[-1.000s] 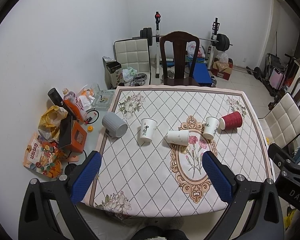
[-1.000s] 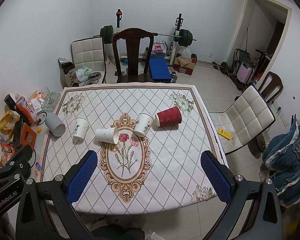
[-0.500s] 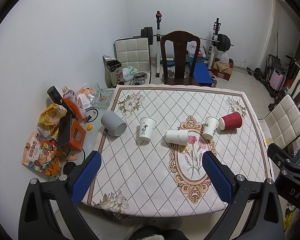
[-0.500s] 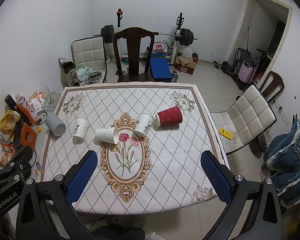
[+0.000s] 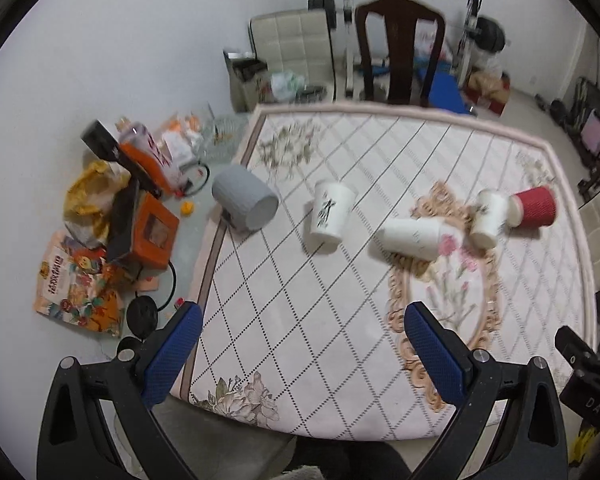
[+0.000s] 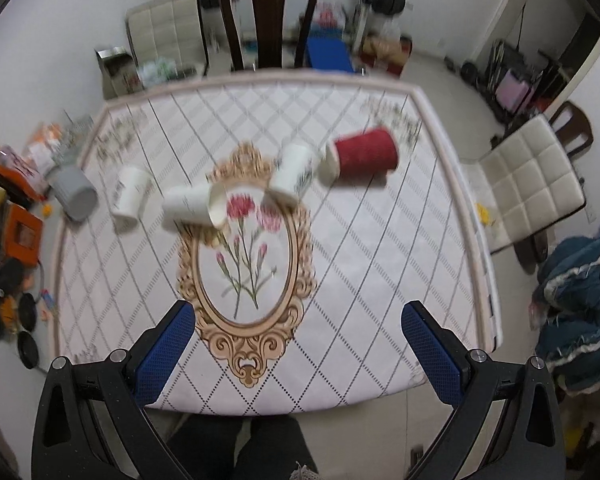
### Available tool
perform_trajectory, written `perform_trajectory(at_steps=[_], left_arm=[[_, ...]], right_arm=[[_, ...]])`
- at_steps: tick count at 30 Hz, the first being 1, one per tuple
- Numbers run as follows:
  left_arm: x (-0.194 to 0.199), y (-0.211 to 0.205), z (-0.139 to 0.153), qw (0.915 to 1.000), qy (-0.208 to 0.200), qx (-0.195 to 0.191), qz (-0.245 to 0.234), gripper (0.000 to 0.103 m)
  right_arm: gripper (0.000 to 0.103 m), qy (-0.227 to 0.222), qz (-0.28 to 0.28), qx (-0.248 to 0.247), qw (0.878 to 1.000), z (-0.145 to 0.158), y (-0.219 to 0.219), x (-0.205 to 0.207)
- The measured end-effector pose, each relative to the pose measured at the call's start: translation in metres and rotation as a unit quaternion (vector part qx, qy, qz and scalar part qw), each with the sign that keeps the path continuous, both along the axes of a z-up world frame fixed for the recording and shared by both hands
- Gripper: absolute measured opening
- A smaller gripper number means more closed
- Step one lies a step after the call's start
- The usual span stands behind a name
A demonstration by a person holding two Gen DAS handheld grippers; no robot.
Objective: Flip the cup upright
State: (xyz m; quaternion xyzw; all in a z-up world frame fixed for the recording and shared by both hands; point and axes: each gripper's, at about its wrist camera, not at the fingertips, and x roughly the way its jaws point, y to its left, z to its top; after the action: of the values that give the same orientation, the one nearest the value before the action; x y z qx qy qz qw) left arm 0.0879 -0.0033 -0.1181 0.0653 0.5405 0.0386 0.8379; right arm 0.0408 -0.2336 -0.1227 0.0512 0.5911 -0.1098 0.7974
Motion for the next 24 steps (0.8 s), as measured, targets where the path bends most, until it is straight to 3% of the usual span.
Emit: perform_trajectory(at_steps=[11, 18, 24], left_arm=[[0.088, 0.018, -0.094, 0.9964, 0.080, 0.011, -0.025, 0.103], [0.138, 0.017, -0.138, 0.9918, 0.117, -0.010, -0.051, 0.102], [0.176, 0.014, -0.162, 0.9878, 0.137, -0.032, -0.065, 0.092]], right_arm=[[0.103, 0.108, -0.026, -0.008, 0.994, -0.119, 0.015, 0.066], [0.103, 0.143, -0.048, -0.016, 0.988, -0.154, 0.014, 0.094], [0.103, 0.159, -0.065, -0.021, 0.985, -0.168, 0.012, 0.112]])
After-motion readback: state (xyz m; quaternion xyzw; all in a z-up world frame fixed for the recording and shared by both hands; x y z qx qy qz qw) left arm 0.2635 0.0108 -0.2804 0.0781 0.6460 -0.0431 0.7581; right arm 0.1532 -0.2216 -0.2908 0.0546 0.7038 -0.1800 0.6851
